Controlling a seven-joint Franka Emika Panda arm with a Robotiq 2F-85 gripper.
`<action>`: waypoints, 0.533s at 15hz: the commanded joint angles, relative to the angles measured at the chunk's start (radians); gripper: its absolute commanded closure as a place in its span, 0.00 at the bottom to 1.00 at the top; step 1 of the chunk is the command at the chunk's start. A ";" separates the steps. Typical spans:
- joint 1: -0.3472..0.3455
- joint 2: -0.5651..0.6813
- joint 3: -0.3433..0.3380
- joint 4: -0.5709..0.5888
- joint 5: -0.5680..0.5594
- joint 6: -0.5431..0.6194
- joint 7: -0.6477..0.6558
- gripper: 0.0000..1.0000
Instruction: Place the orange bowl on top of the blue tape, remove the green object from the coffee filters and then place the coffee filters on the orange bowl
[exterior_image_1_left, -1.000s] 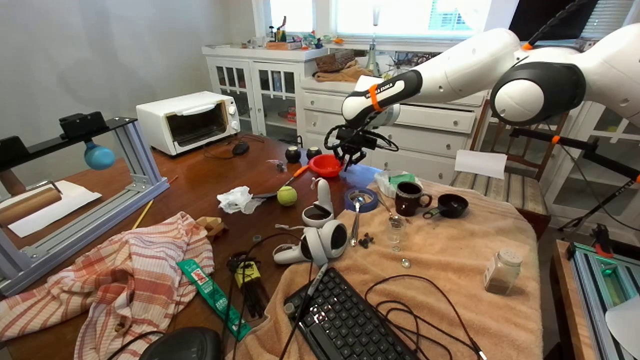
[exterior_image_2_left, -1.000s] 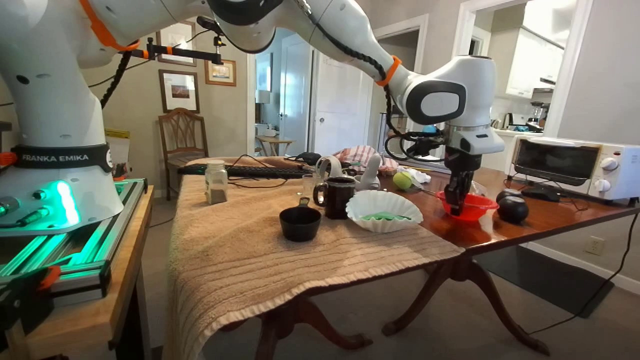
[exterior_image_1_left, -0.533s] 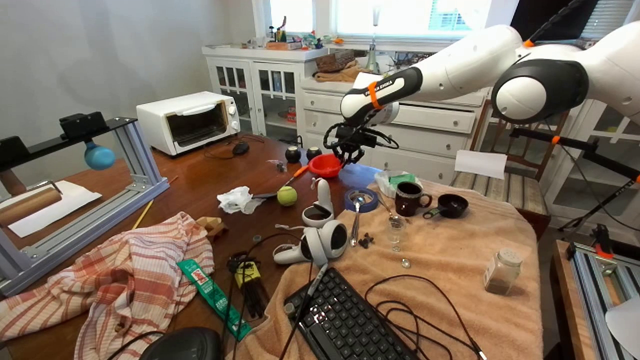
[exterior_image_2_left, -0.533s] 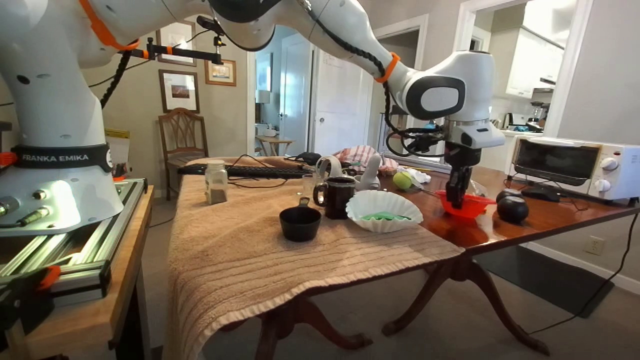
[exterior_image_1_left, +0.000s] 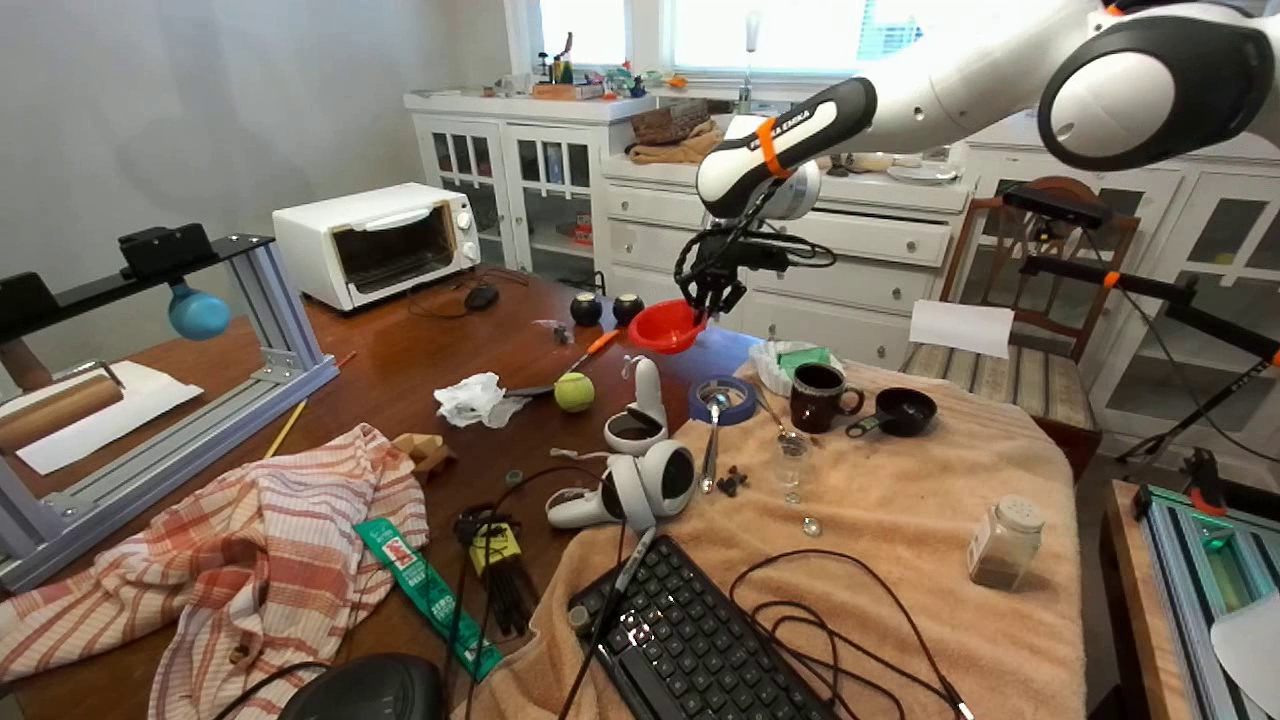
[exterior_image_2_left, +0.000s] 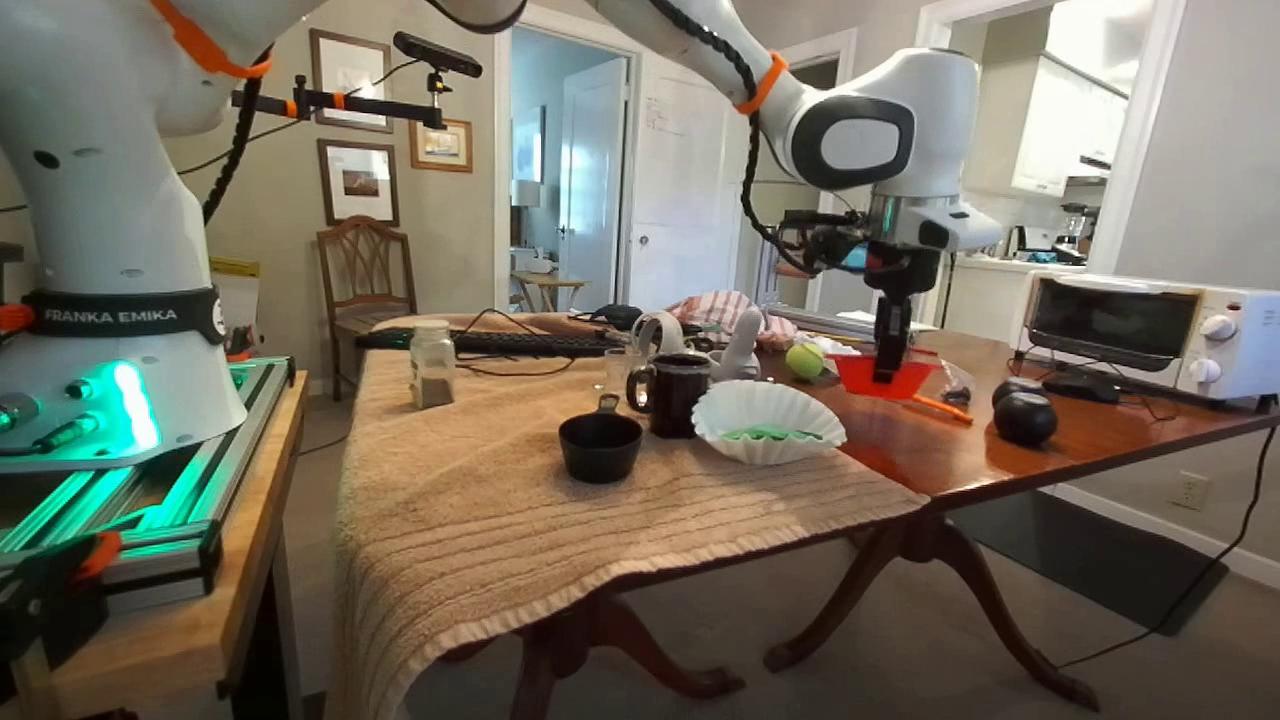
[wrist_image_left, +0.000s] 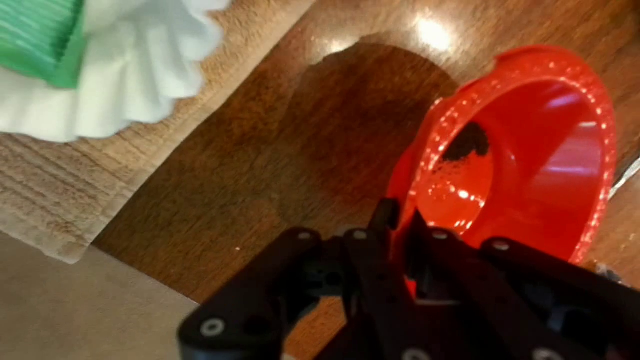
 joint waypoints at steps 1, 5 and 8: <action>-0.020 -0.193 0.034 -0.188 -0.031 -0.122 -0.151 0.98; -0.018 -0.290 0.031 -0.247 -0.061 -0.323 -0.274 0.98; -0.001 -0.325 0.016 -0.285 -0.131 -0.440 -0.348 0.98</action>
